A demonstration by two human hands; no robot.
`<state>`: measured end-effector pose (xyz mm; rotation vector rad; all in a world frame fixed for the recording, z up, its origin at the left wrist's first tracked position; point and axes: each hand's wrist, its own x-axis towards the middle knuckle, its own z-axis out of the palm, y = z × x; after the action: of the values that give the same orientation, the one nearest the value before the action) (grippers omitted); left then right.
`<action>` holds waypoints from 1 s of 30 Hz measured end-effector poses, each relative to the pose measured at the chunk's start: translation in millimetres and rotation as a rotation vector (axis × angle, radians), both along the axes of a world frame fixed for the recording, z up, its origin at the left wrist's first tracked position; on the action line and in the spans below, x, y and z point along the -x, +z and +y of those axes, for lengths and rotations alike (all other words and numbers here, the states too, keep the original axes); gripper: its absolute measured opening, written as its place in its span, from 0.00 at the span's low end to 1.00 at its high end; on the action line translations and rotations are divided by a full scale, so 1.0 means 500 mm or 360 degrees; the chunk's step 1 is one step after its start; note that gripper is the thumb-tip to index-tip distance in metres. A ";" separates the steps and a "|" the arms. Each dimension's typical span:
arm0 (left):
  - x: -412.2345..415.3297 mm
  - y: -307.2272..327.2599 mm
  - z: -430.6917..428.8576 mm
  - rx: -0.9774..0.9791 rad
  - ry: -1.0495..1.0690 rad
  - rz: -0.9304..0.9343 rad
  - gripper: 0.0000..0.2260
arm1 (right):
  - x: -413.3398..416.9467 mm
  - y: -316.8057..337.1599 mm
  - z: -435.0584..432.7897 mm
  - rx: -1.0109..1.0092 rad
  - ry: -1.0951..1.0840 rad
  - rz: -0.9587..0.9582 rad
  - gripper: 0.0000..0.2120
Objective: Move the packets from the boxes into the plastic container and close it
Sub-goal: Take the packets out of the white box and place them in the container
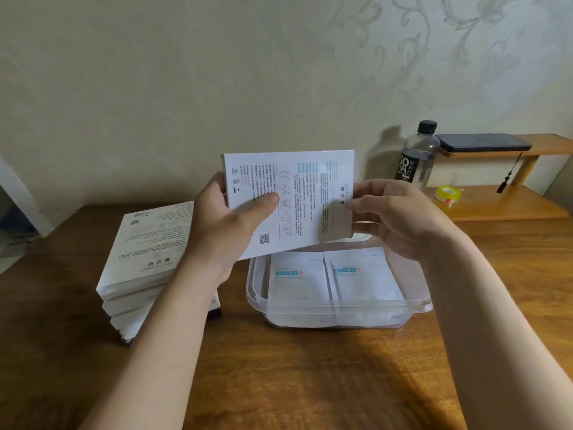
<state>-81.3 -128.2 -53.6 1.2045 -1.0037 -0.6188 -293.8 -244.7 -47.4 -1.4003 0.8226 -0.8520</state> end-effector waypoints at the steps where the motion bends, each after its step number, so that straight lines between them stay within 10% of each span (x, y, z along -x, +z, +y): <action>1: -0.003 0.000 0.001 0.0008 -0.0003 -0.0029 0.22 | -0.002 -0.001 0.000 -0.0018 0.0021 -0.0009 0.06; 20: -0.033 0.010 0.013 -0.0007 -0.0026 -0.0234 0.19 | -0.017 -0.011 0.007 -0.0173 0.0220 -0.0008 0.26; 30: -0.063 0.027 0.024 -0.0172 0.0085 0.0164 0.11 | 0.000 -0.008 -0.012 -0.0058 -0.0124 -0.0467 0.08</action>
<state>-49.7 -116.4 -40.1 1.2772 -0.8581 -0.6927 -293.8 -250.5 -51.3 -1.1817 0.6661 -1.0682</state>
